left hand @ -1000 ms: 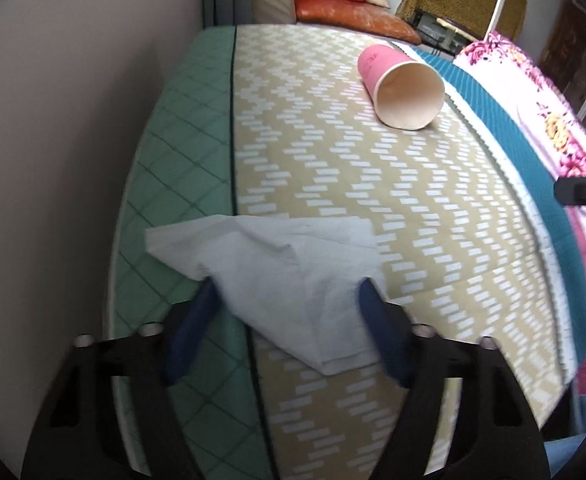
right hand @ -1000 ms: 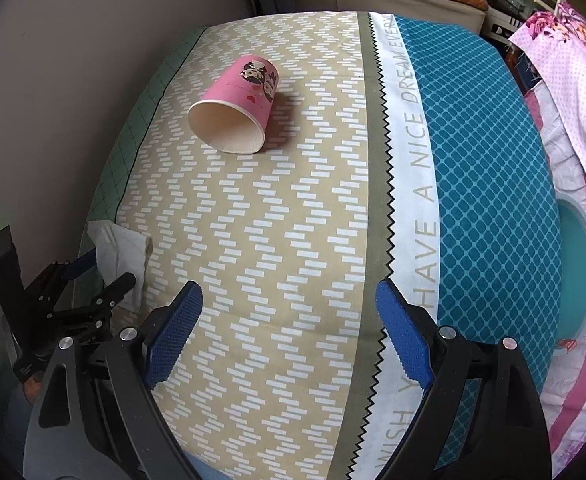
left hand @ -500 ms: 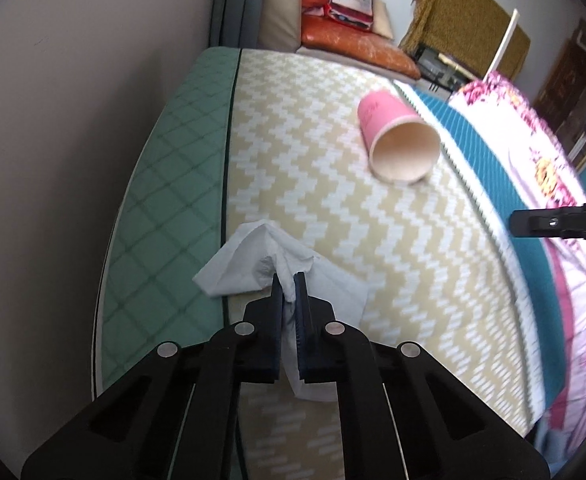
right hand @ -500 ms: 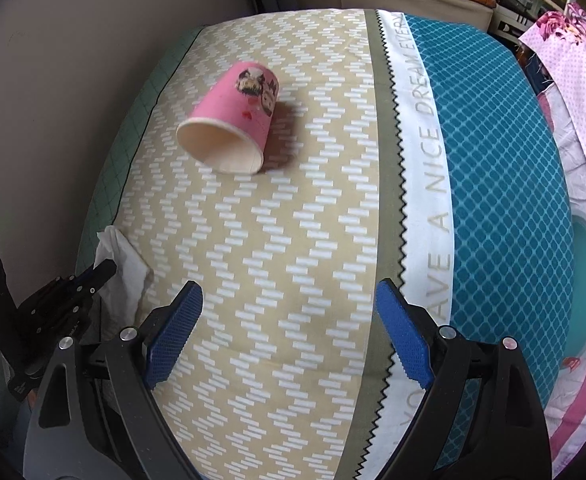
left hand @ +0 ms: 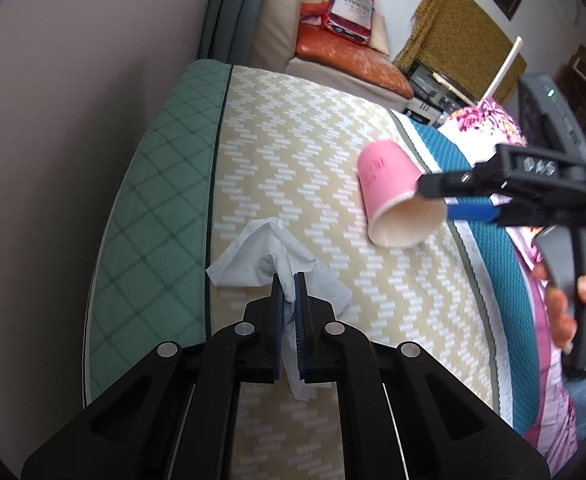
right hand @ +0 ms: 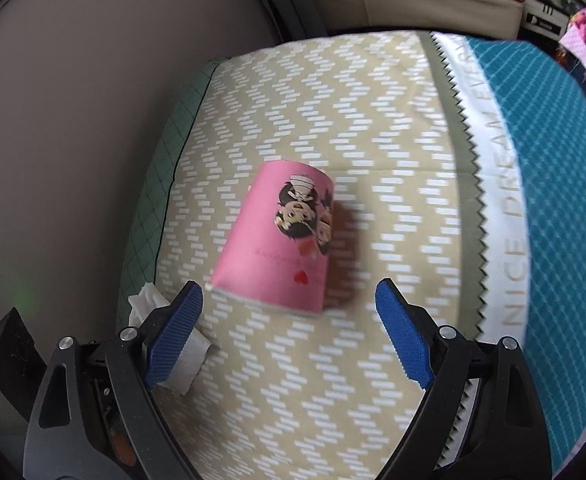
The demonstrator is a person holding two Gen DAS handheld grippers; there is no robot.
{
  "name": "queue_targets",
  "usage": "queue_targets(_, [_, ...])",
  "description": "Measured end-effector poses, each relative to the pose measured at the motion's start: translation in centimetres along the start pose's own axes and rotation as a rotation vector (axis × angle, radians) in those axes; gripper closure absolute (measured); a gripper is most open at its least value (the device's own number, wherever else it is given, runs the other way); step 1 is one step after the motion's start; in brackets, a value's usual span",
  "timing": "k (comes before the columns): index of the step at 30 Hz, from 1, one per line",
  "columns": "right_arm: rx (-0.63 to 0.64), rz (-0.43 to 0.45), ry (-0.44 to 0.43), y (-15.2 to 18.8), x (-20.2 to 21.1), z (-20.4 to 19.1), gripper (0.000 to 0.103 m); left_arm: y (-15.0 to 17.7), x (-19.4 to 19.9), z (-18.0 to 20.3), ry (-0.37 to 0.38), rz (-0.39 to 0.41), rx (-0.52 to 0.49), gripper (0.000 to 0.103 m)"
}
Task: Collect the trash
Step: 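Grasp the white tissue with the left tool while the right tool grasps the pink paper cup, then carry the tissue and paper cup over the wastebasket with both tools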
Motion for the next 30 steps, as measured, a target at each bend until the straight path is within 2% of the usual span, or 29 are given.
queue_targets(5, [-0.043,-0.021,-0.067,-1.2,-2.4,0.2,0.019,-1.0,-0.8,0.1,0.002,-0.001,0.010,0.097])
queue_targets(6, [-0.042,-0.019,-0.066,-1.3,-2.7,0.3,0.031,-1.0,-0.9,0.1,0.002,-0.003,0.011,0.097])
queue_targets(7, [-0.034,-0.014,-0.071,-1.3,-2.8,0.3,0.038,-1.0,-0.9,0.2,0.003,-0.005,0.012,0.097])
queue_targets(9, [-0.022,0.002,-0.065,-1.3,-2.6,0.3,0.041,-0.9,-1.1,0.6,0.009,-0.010,0.009,0.097])
queue_targets(11, [-0.006,0.016,-0.044,-0.6,-1.7,-0.3,0.042,-0.8,-1.0,1.4,0.018,-0.010,0.002,0.097])
queue_targets(16, [-0.011,0.066,-0.023,1.5,1.5,1.2,0.042,-0.4,-0.7,4.2,0.041,-0.006,-0.046,0.097])
queue_targets(30, [-0.058,0.203,0.046,8.5,10.9,7.5,0.042,0.8,0.2,14.3,0.105,0.003,-0.185,0.097])
Point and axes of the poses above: each gripper's, at about its wrist camera, not at the fingertips, and x roughly against the way its jaws point, z to its right, y to its underside, the point moved 1 cm from there along -x, roughly the way its jaws point, and after that the axes turned 7 degrees about x, right-handed, at the moved point
